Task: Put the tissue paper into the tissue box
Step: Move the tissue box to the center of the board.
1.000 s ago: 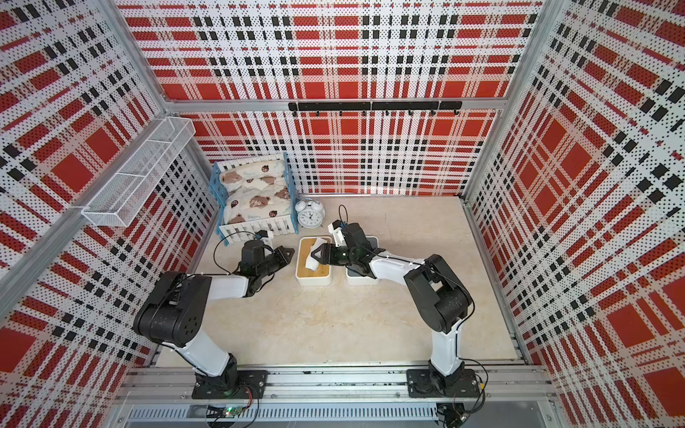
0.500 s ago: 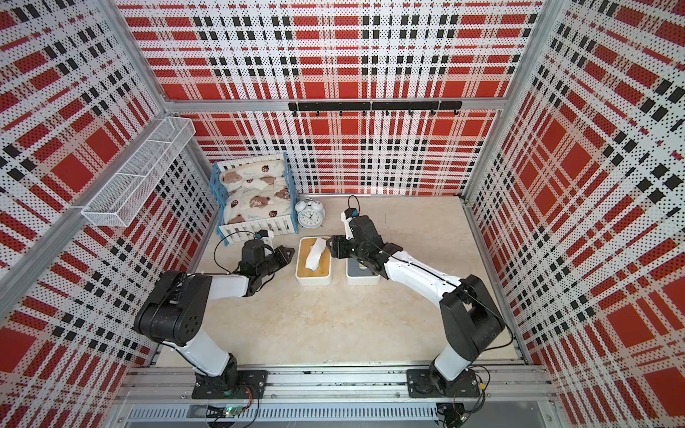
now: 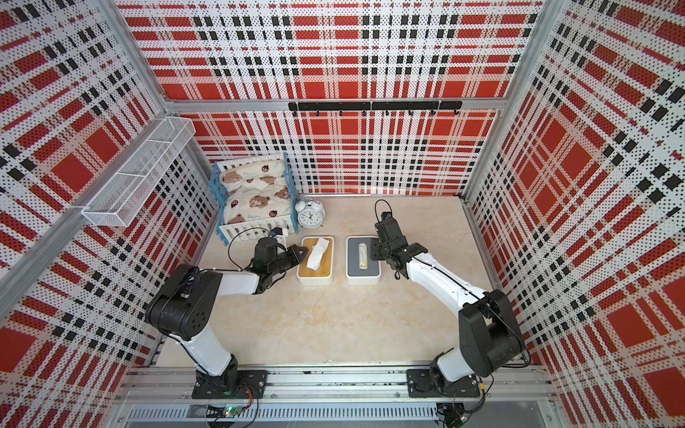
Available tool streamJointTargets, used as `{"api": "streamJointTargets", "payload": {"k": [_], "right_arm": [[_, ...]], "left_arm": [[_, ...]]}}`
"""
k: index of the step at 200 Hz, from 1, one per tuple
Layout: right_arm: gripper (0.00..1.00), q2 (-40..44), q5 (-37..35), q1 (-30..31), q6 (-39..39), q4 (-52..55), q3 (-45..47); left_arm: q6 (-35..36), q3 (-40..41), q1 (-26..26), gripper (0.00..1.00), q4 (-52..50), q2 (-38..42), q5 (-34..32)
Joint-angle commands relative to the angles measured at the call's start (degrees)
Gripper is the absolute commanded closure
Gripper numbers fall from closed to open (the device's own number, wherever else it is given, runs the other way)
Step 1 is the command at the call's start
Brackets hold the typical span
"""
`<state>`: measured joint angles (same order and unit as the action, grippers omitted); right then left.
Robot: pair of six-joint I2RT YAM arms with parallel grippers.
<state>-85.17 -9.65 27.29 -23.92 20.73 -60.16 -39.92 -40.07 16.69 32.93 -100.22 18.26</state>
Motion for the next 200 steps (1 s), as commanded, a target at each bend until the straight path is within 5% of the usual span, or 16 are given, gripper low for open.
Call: {"api": "streamJointTargets", "payload": {"k": [1,200], "right_arm": [[0.53,1.29,-0.47,-0.05,1.39,2.51,0.3],[0.59,-1.67,5.43,0.23,1.26,2.68,-1.47]], "left_arm": [[-0.24,-1.71,1.27,0.9,0.56,-1.72,0.2],[-2.63,-9.89,12.57,0.9,5.87,-9.45,-0.9]]}}
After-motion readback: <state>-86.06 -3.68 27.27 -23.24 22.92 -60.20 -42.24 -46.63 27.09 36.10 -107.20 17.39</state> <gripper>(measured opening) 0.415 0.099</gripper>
